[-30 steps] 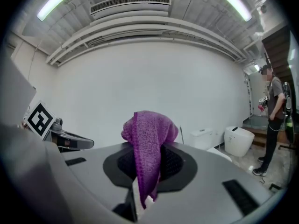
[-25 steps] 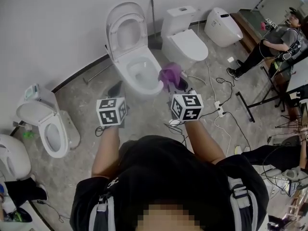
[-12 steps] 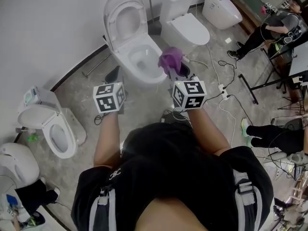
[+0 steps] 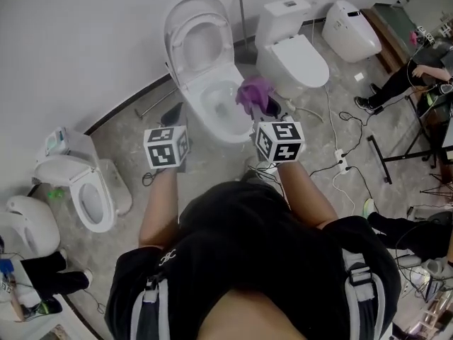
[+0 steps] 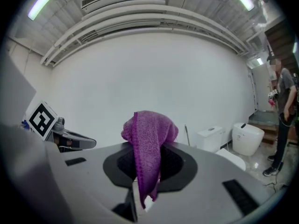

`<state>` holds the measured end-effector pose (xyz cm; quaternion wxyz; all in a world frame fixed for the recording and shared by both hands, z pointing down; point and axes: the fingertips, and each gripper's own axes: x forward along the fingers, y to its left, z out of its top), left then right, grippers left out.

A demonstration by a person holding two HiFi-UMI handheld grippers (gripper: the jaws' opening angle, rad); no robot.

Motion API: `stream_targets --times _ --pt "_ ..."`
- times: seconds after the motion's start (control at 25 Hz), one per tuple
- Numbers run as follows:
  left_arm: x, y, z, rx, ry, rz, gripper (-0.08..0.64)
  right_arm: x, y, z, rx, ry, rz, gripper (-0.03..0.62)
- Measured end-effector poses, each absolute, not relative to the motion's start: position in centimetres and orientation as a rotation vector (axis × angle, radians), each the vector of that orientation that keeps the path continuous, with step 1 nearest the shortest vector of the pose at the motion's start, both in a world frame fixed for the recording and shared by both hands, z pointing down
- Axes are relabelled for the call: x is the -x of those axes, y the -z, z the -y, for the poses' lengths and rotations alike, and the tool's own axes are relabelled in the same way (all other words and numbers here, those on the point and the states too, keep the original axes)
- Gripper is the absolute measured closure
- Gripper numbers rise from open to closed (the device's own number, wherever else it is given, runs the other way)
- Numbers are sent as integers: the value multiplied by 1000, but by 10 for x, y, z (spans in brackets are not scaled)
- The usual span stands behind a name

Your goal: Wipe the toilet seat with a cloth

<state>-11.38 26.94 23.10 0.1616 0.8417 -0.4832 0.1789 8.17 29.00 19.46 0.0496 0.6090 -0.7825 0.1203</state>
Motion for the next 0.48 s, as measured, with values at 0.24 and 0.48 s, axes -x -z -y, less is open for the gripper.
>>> stream_targets --times 0.24,0.48 --pt "64 -212 -210 -2348 -465 1468 566 -137 -182 -216 -1775 -358 2467 532" --pt "8 -216 -185 -2288 -516 1550 566 -190 -201 -174 -1640 -399 2526 532"
